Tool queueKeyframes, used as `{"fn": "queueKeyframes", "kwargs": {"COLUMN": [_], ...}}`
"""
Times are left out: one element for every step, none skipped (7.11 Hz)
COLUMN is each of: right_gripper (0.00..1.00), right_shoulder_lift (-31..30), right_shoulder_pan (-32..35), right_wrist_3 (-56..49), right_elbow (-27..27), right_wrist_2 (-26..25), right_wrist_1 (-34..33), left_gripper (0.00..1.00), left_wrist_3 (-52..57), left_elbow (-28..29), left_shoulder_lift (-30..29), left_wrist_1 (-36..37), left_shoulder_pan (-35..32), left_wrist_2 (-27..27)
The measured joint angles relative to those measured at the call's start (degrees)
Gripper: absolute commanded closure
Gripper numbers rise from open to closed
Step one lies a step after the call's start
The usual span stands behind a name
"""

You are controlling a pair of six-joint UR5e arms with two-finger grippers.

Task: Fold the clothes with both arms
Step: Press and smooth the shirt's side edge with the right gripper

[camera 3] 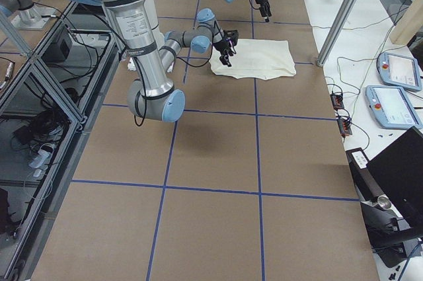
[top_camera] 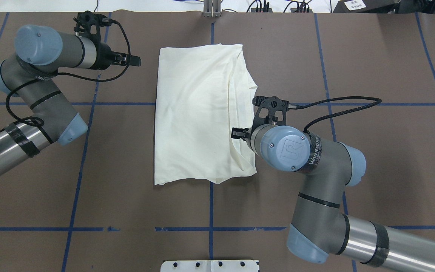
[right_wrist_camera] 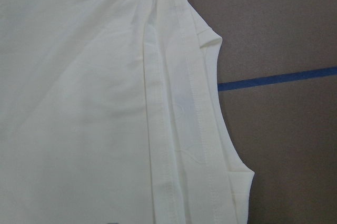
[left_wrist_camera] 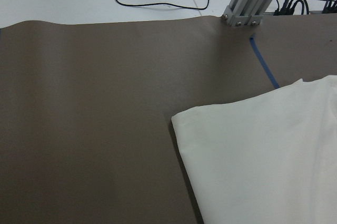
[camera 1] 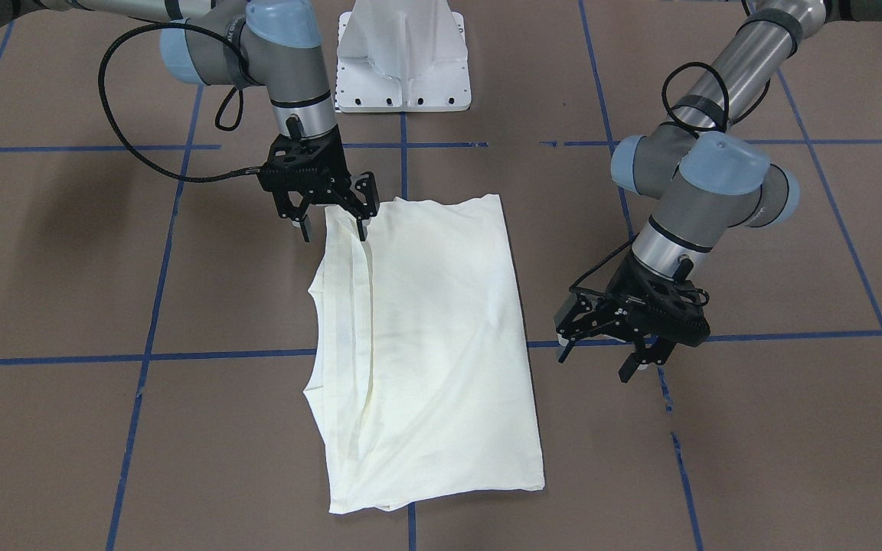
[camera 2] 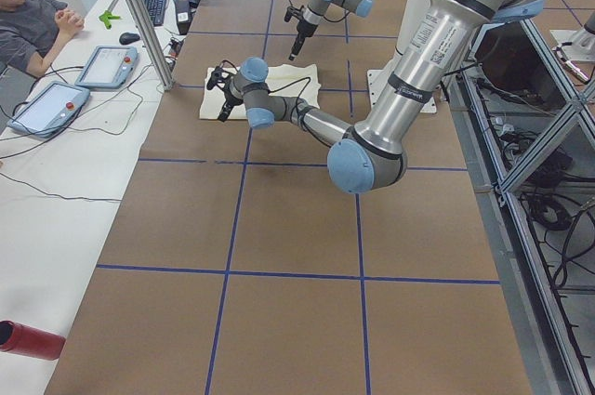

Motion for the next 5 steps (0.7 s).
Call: {"fn": "queueKeyframes", "kwargs": {"right_gripper": [0.0,0.0,0.0,0.0,0.0], "right_shoulder_lift": [0.38,1.01,1.64,2.34,3.03], "right_shoulder_pan": [-0.03,0.21,0.8,1.25,1.38], "right_wrist_3": [-0.48,-2.22,-6.59,-11.45,-14.97], "right_elbow": [0.33,0.58,0.64,0.66,0.56], "right_wrist_2": [-1.33,-3.03,-3.99,-4.63,-4.89], "right_wrist_1": [-0.03,0.03,0.27,0.29,-0.69], "left_gripper": [0.0,0.0,0.0,0.0,0.0], "left_wrist_3": [0.79,2.8,4.82,6.3,9.71], "left_elbow": [-1.77,-3.19,-5.71,-10.37,-15.92], "left_shoulder_lift": [0.41,1.08,2.55,4.53,6.06], "left_wrist_1": [0.17,0.82,3.19,9.0,18.11], "left_shoulder_pan": [1.33,2.28,2.46,2.28,1.97], "left_wrist_2": [-0.63,-1.98,-2.76,-2.87,-2.88]}}
